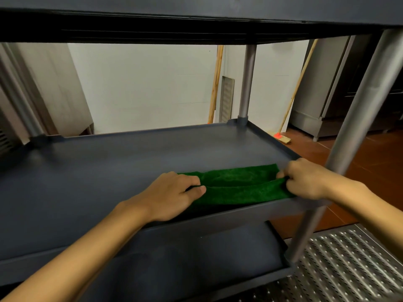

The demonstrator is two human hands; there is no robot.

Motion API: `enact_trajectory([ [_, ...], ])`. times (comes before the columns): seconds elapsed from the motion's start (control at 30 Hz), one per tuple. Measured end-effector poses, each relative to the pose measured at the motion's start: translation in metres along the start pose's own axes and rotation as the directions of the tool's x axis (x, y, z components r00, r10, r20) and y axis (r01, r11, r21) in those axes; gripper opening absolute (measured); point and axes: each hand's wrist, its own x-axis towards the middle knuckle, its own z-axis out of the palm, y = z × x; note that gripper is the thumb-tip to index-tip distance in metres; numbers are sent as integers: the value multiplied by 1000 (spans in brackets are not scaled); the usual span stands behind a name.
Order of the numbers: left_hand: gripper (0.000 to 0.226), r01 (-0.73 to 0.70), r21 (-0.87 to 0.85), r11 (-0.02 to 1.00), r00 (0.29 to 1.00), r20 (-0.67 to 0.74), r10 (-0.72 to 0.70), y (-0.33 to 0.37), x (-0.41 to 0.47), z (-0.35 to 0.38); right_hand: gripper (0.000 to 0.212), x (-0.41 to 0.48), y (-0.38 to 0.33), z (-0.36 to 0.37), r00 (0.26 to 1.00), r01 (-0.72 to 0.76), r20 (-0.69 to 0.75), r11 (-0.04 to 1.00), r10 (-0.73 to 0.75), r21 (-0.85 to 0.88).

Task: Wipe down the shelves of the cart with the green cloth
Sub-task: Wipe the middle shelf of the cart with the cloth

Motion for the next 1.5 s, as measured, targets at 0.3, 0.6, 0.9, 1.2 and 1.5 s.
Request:
enact_trajectory([
  [0.3, 40, 5, -91, 996, 1000, -3, -6, -13, -23, -7, 49, 6, -29, 0, 998, 41, 53, 997, -38, -71],
  [0.6, 42, 67, -203, 977, 996, 65, -55, -35, -45, -25, 47, 11, -54, 6, 992, 116, 48, 990, -113, -74],
  [0.9, 46, 109, -231, 967, 992, 93, -89, -50, -71, -45, 48, 15, -86, 8, 978, 188, 101, 982, -183, -36],
  [1.2, 46, 236, -279, 931, 970, 125, -209, -70, -98, -64, 46, 14, -126, 10, 963, 249, 108, 968, -249, 15],
  [1.5, 48, 246, -299, 922, 969, 48, -243, -89, -135, -73, 48, 13, -166, 14, 953, 269, 132, 962, -273, 51],
])
